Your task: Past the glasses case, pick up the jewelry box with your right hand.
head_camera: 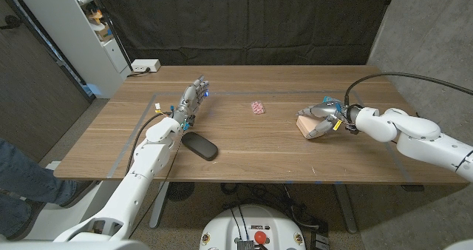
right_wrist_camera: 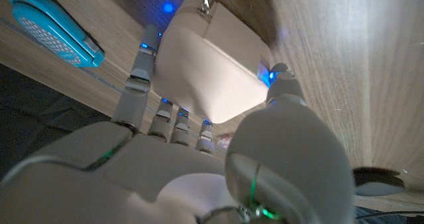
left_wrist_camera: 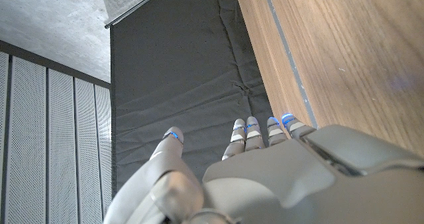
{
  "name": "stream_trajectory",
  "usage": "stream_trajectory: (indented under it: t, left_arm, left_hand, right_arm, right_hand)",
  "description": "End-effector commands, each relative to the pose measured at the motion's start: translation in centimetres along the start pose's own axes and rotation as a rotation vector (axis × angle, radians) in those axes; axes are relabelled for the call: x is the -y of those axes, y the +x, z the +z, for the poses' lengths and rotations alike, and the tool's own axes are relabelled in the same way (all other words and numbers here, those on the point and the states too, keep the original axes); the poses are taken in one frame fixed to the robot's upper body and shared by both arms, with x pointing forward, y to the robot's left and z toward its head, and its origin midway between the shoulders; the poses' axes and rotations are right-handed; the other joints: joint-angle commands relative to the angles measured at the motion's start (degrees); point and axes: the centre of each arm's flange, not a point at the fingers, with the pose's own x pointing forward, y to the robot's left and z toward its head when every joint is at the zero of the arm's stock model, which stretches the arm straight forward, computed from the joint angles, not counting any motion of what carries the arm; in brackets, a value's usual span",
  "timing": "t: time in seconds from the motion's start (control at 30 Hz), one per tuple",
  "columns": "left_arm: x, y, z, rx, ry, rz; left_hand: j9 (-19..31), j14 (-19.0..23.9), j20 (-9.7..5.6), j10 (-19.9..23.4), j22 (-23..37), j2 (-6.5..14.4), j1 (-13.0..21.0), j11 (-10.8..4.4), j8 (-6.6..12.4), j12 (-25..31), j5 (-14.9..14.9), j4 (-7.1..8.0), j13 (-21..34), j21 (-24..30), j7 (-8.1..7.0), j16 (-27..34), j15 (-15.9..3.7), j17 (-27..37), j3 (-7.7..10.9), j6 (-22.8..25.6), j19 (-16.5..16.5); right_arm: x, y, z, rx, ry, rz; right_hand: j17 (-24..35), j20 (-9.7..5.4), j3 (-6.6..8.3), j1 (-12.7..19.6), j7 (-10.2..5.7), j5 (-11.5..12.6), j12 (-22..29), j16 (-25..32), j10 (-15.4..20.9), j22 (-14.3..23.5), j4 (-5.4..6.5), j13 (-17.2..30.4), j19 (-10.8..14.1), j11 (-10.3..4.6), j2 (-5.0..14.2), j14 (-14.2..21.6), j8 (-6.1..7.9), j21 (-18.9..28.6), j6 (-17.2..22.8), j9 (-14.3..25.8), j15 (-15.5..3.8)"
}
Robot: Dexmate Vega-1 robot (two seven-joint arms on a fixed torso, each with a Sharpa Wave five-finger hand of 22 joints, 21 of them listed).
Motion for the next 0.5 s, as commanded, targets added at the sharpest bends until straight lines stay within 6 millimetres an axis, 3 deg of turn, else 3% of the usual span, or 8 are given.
stream_trajectory:
  t: [0.03,0.13,0.17,0.37,0.5]
  left_arm:
    - [0.07,-0.04,0.02,-0.001,0.002,0.002]
    - [0.05,-0.07,0.12,-0.001,0.004,0.003]
    - [0.05,-0.07,0.22,0.001,0.004,0.002]
    - [0.05,-0.03,0.40,0.004,0.007,0.001]
    - [0.13,0.05,0.41,0.006,0.005,-0.001]
  left_hand:
    - [0.2,0.0,0.32,0.0,0.1,0.4,0.2,0.24,0.33,0.3,0.0,-0.28,0.2,0.4,0.27,0.2,0.35,0.3,0.22,0.4,-0.3]
    - [0.2,0.0,0.35,0.0,0.1,0.5,0.2,0.25,0.31,0.3,0.0,-0.30,0.2,0.4,0.24,0.2,0.34,0.3,0.21,0.4,-0.3]
    - [0.2,0.0,0.36,0.0,0.1,0.5,0.2,0.26,0.31,0.3,0.0,-0.30,0.2,0.4,0.24,0.2,0.36,0.3,0.20,0.4,-0.3]
    - [0.2,0.0,0.44,0.0,0.1,0.5,0.1,0.22,0.28,0.3,0.0,-0.33,0.2,0.4,0.21,0.2,0.30,0.3,0.18,0.4,-0.3]
    - [0.2,0.0,0.50,0.0,0.1,0.5,0.1,0.24,0.29,0.3,0.0,-0.35,0.2,0.4,0.19,0.2,0.26,0.3,0.16,0.5,-0.3]
  right_arm:
    - [-0.17,-0.06,-0.10,-0.003,-0.003,-0.039]
    - [-0.14,-0.02,-0.11,-0.001,0.000,-0.045]
    - [-0.09,-0.01,-0.11,0.000,-0.003,-0.050]
    - [0.08,-0.06,-0.10,0.003,-0.007,-0.061]
    - [0.22,-0.15,-0.12,0.002,-0.010,-0.065]
  right_hand:
    - [0.1,1.03,0.33,4.3,-1.03,-0.7,1.5,0.6,3.8,0.2,0.25,0.5,0.4,-0.59,4.38,2.6,1.29,-0.8,3.4,0.7,-1.20]
    - [0.0,1.39,0.50,4.9,-1.39,-0.9,2.0,0.7,5.5,0.2,0.10,0.7,0.5,-1.29,4.58,3.1,2.13,-1.3,5.3,1.1,-1.19]
    - [0.0,1.46,0.55,5.1,-1.34,-1.2,2.1,0.7,6.1,0.2,0.24,0.9,0.7,-1.45,4.88,3.7,3.29,-1.6,7.8,1.5,-1.15]
    - [-0.1,1.32,1.04,6.3,-1.13,-2.3,2.2,1.0,6.9,0.2,0.33,1.9,1.4,-1.82,6.03,5.4,7.27,-2.4,15.5,3.2,-1.94]
    - [0.2,1.01,1.50,7.3,-1.17,-3.0,3.1,1.4,8.8,0.2,0.19,2.6,2.1,-2.08,6.87,6.9,8.51,-2.6,17.2,4.2,-2.16]
